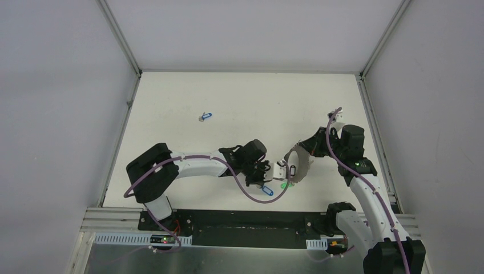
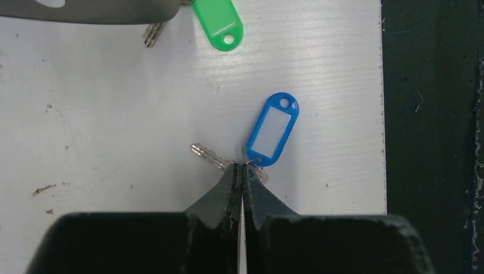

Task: Put the keys on the keyring

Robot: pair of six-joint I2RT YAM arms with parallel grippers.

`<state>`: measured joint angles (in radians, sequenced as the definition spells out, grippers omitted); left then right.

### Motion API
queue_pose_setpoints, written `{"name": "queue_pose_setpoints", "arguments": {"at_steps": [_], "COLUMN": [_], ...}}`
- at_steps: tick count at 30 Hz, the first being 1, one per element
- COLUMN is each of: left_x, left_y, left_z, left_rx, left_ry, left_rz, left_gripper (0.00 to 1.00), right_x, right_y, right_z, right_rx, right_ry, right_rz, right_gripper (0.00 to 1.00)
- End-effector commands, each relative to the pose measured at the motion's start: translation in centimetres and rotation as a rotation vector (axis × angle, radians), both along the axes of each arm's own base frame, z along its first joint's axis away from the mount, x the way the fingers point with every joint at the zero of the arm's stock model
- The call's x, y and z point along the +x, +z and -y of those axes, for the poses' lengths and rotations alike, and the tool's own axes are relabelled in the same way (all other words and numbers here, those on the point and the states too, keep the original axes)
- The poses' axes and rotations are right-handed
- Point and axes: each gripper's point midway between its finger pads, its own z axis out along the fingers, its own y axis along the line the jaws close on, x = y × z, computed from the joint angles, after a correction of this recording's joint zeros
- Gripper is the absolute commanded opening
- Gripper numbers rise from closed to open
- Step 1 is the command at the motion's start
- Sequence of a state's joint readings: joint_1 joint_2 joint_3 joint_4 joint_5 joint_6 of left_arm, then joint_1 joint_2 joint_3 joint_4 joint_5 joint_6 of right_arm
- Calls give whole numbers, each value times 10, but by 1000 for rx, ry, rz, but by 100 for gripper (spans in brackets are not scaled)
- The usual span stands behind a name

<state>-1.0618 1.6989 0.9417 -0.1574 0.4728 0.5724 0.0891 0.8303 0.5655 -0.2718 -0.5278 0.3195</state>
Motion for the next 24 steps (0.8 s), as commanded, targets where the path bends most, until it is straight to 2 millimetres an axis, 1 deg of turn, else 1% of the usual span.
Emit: {"name": "queue_pose_setpoints", "arguments": {"at_steps": [1,5,8,12,16,18,21,24], "left_x": [-3,-7,-8,-1,15,16,14,19], "left_y": [32,39,36,38,45,48,56,67], "left_z": [-2,-9,-17,-24,-30,-31,-29,-30], "left_rx": [-64,-76,-66,-64,-65,-72,-104,-142], "left_ry": [12,43,75,159,337,387,418,453], "left_rz": [43,29,22,30,20,-11,-90,-163], "left_gripper": [0,0,0,0,0,0,0,0], "right_x": [4,3,2,1,-3,-4,-8,-12], "right_y": [10,11,11,13,20,24,31,40], "right_z": [0,-2,-2,-6,-12,-16,-21,-27], "right_rx": [11,18,22,31,46,51,60,64], "right_ry": [1,9,12,36,94,126,182,247], "right_rz": [29,26,23,30,54,70,92,126], "right_gripper": [0,0,0,0,0,0,0,0]}}
